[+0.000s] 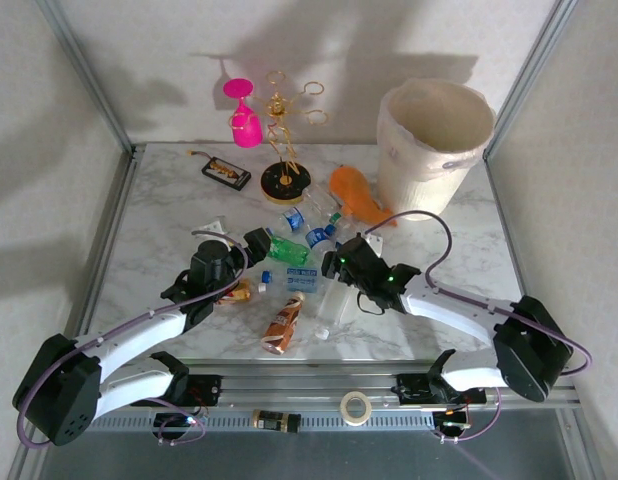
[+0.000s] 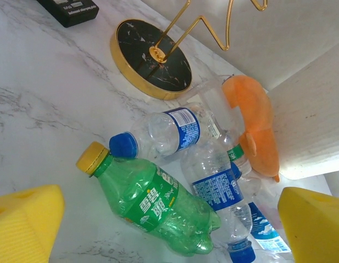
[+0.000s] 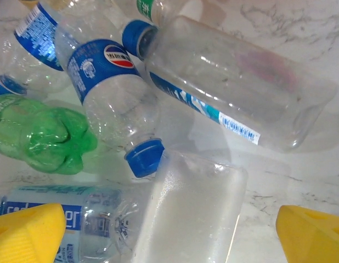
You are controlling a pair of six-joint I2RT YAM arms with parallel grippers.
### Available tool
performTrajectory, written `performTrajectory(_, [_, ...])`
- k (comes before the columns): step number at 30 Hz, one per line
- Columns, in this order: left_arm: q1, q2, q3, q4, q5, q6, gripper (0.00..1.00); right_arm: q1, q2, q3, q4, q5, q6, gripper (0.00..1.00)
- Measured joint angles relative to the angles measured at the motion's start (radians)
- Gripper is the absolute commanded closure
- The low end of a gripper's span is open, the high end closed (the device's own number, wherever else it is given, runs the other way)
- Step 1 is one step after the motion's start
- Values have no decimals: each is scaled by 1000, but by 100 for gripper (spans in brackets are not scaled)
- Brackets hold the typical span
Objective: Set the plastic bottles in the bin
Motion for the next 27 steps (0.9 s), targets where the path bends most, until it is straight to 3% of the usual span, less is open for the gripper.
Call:
performTrajectory(7, [0,0,-14,0,-1,-20,0,0,74,-21,75,-29,35,1])
performTrajectory(27, [0,6,-24,6,-4,-64,0,0,73,-161,129,-33,121,9])
